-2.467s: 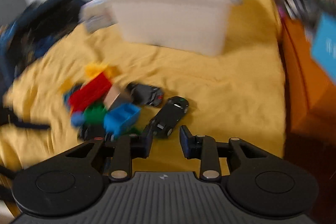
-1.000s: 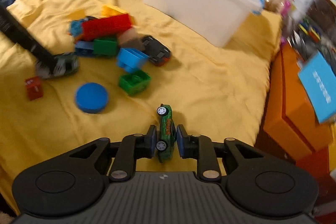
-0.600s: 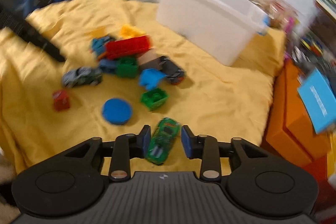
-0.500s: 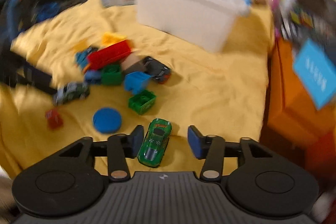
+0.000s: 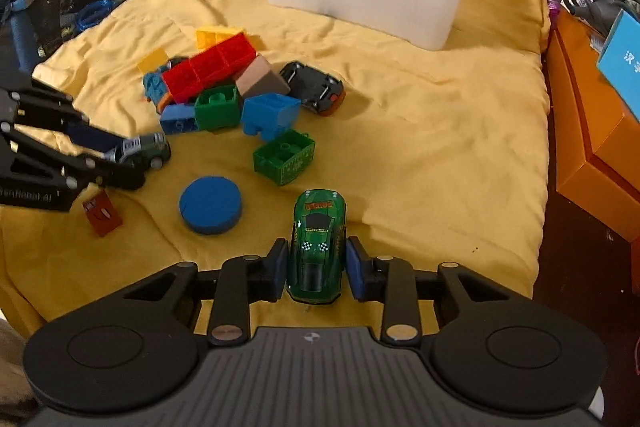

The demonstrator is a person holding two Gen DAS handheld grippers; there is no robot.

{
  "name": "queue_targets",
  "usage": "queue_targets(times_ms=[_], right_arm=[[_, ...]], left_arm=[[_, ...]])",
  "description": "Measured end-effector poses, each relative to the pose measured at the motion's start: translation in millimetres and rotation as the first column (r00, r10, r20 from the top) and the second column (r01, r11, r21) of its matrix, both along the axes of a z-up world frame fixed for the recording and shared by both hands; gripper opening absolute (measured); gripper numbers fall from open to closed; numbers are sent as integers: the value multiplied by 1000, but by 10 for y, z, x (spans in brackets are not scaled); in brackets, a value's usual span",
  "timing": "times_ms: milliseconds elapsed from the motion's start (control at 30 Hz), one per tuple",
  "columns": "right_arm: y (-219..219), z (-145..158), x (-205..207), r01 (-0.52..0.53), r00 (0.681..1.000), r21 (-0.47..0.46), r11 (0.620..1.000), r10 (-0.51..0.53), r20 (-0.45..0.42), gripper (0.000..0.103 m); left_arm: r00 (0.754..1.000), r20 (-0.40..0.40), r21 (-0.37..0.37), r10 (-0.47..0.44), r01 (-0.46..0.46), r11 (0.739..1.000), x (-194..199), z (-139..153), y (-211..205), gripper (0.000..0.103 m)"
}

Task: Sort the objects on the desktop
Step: 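Carry both cars over the white bin and open both tools to release them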

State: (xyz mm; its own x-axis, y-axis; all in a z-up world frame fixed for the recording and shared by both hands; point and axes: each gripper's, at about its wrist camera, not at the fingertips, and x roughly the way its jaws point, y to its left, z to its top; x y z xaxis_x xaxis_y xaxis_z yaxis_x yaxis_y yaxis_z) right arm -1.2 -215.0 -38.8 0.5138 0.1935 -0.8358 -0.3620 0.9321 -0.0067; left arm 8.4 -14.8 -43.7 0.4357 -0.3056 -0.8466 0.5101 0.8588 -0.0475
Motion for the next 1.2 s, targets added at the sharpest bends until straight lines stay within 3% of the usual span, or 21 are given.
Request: queue_targets(times_ms=[233,433,533,733,867,1000,1100,1200], right_arm=[[-162,556,226,14,989,56,998,-22,146,34],[-188,1087,848,-6,944,66,998,-16,329,34],[-156,1266,1188,-9,922,77,997,-21,386,34],[-71,1268,1813,35,909,80,996,-65,411,34],[42,1114,2016,65,904,24,998,-69,423,34],[69,978,2117,64,930,35,997,-73,361,36],[78,994,2082,65,922,35,997,-74,379,43],[51,1094,2013,54,924,79,995,-79,375,43]], left_arm=[[990,136,-92,23,-11,996,166,620,128,34],[956,280,-192,90,-37,981,912,1209,136,34],[930,354,-194,102,-34,980,1310,1446,7,34],[910,392,-137,133,-86,987,2004,1368,-234,34],[925,351,-126,147,-109,986,2292,1217,-259,34],[928,320,-143,191,-152,978,2347,1119,-175,39],[924,332,-145,189,-147,978,2272,1143,-131,43],[921,341,-154,188,-143,978,2184,1229,-66,48]])
